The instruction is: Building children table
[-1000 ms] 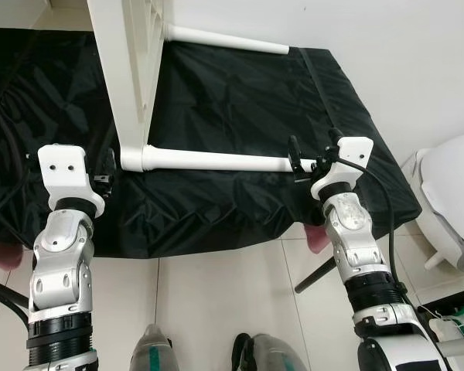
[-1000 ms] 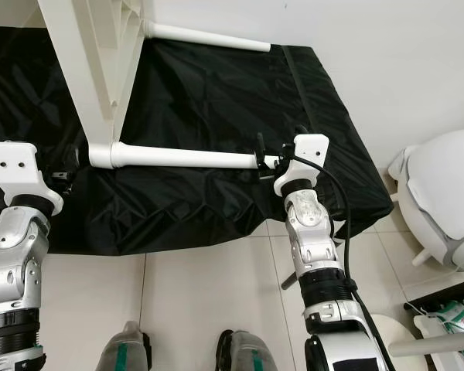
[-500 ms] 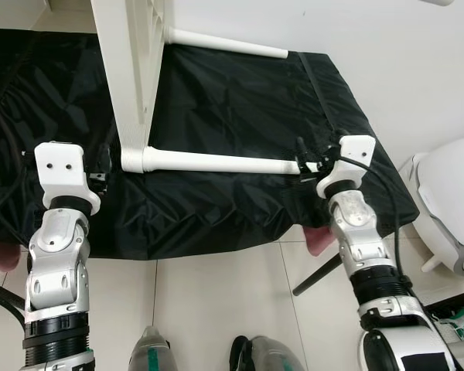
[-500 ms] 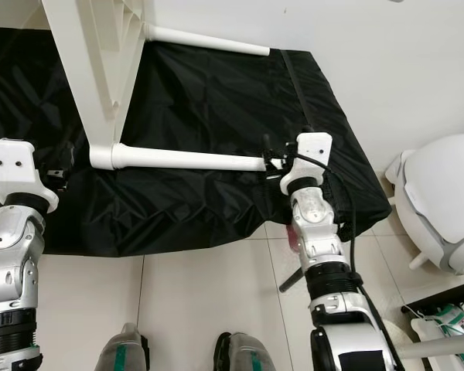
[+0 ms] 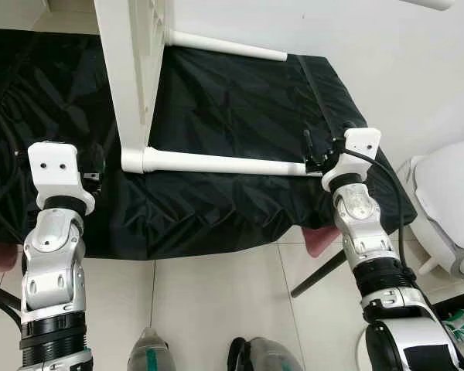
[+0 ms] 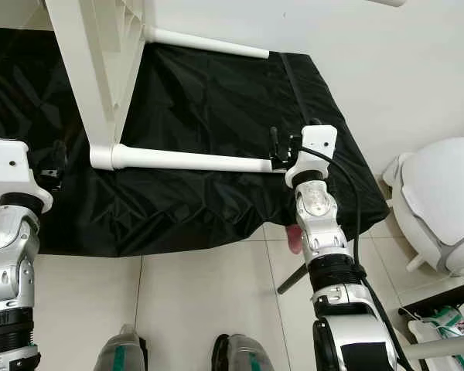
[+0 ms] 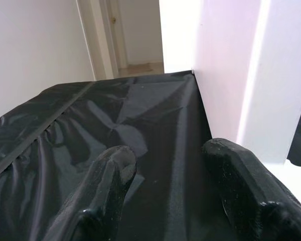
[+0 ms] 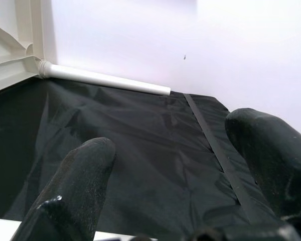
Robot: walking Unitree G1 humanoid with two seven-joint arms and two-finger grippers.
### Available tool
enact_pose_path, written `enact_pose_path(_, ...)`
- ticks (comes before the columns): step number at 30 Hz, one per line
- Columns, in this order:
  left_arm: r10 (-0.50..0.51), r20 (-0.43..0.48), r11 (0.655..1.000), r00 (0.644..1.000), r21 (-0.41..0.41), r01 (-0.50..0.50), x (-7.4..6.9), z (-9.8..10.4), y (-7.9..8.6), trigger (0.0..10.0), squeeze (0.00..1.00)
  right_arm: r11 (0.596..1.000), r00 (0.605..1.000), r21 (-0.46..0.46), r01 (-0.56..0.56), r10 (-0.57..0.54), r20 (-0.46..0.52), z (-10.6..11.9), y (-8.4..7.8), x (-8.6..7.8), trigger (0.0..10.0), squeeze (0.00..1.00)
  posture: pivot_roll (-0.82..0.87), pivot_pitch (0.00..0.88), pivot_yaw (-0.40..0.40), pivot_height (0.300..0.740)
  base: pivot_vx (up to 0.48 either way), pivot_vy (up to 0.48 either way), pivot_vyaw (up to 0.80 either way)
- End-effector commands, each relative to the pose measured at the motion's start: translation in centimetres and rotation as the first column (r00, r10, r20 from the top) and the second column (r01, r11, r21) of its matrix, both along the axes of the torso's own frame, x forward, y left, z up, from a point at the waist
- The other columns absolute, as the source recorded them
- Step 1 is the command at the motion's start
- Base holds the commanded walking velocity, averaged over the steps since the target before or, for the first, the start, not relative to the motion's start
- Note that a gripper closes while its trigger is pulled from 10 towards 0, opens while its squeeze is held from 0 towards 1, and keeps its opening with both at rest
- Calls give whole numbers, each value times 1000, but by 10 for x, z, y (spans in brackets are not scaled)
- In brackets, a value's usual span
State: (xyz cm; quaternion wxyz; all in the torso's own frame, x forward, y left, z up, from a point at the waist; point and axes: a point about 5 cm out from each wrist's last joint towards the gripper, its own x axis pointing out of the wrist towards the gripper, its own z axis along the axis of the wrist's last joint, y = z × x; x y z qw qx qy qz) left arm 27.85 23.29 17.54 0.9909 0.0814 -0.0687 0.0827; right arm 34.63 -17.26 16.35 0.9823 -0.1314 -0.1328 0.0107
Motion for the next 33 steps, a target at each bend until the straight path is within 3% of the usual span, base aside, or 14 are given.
enact_pose_path(1, 89, -2, 996, 996, -18, -89, 0, -2, 4, 10000, 0, 1000, 1000, -2, 21, -21, 3, 0, -5, 1, 10000, 0, 89, 15, -94, 740, 0, 0, 0)
enact_pose_path(14, 64, 5, 998, 998, -14, -64, -1, 2, 4, 10000, 0, 999, 999, -12, 36, -36, 22, 4, -6, 2, 10000, 0, 90, 40, -90, 740, 0, 0, 0)
enact_pose_path(22, -60, 16, 998, 998, 10, 59, -3, 7, 0, 10000, 0, 999, 994, -27, 47, -44, 103, 21, -6, 2, 10000, 0, 90, 49, -88, 740, 0, 0, 0)
enact_pose_path(23, -106, -7, 993, 994, 43, 106, -4, 5, -2, 10000, 0, 998, 993, -28, 49, -46, 109, 23, -6, 2, 10000, 0, 91, 53, -88, 740, 0, 0, 0)
enact_pose_path(29, -168, -74, 979, 983, 103, 175, -6, -1, -3, 10000, 0, 998, 993, -32, 51, -48, 112, 24, -7, 2, 10000, 0, 91, 56, -87, 740, 0, 0, 0)
enact_pose_path(33, -228, -158, 965, 961, 92, 245, -7, -9, -9, 10000, 0, 998, 992, -39, 55, -50, 117, 24, -7, 1, 10000, 0, 89, 59, -82, 740, 0, 0, 0)
